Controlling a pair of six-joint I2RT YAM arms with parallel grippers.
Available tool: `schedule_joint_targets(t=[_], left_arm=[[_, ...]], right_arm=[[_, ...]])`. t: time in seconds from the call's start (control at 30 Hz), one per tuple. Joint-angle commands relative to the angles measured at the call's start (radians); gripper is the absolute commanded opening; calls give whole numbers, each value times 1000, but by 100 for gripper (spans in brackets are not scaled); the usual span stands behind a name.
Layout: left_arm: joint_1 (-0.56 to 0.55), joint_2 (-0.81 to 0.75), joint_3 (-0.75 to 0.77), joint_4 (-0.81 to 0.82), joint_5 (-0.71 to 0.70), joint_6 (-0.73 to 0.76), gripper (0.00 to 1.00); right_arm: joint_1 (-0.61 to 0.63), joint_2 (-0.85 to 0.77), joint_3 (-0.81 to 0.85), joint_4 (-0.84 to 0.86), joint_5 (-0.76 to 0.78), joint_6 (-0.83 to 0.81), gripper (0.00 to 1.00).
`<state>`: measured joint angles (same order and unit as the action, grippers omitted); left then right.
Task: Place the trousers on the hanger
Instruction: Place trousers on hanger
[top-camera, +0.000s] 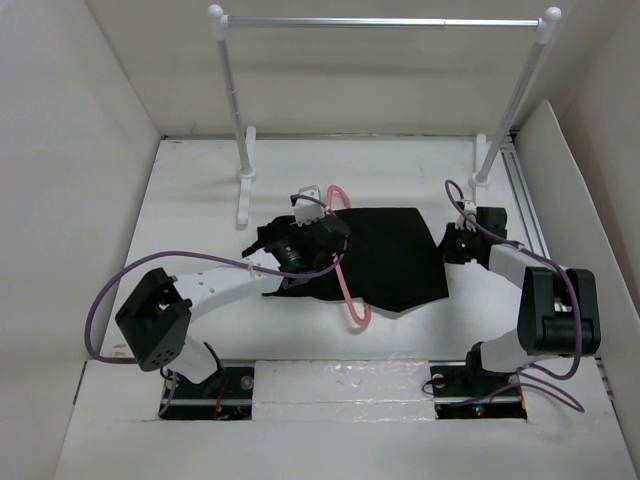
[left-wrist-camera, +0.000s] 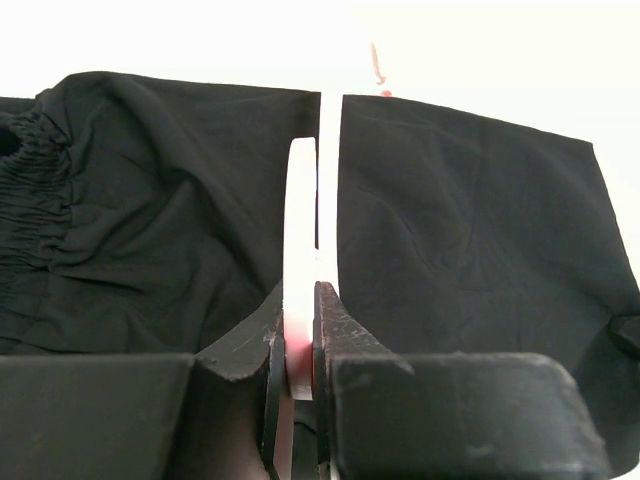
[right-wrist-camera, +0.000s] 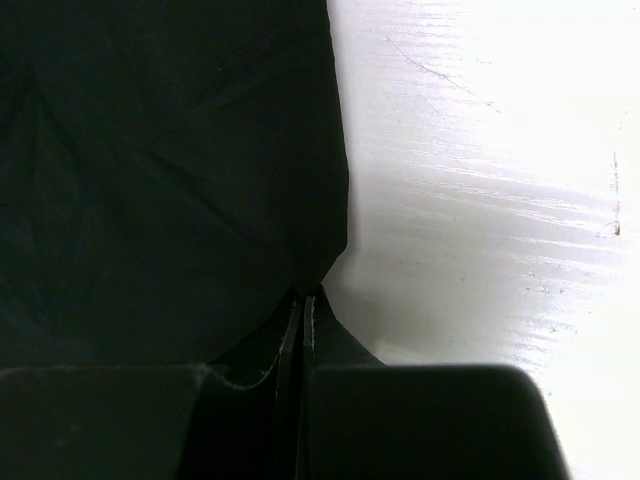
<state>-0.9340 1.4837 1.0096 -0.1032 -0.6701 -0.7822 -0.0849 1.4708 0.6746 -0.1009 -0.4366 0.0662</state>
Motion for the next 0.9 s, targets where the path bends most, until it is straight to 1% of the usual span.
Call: schedule_joint_targets(t=[0.0,0.2,0.33,0.4,0.57,0.73,0.77,0.8,0.87], left_arm=[[6,-8,20,-67,-74,73,0],[6,-16,15,-79,-89,115,0],[6,-43,17,-64,-62,107,0],[6,-49,26,-58,-48,106,0],[6,-57,84,-67,-28,118,0],[-28,-62,156,-69,-39,153,0],[-37,-62,168,-72,-30,152,0],[-37,-60,178,-72,-22,149,0],[-37,-62,202,-76,3,127,0]], right_arm=[[-9,5,39,33,27,-23,0],[-30,6,36,32,21,-31,0],[-30,0,36,33,9,-29,0],[-10,6,36,32,9,-25,0],[-10,8,36,27,10,-26,0],[-1,-3,39,10,-1,-28,0],[11,-7,42,9,-5,-28,2],[11,-24,43,-3,-7,-26,12],[24,-50,45,-19,-4,-28,24]])
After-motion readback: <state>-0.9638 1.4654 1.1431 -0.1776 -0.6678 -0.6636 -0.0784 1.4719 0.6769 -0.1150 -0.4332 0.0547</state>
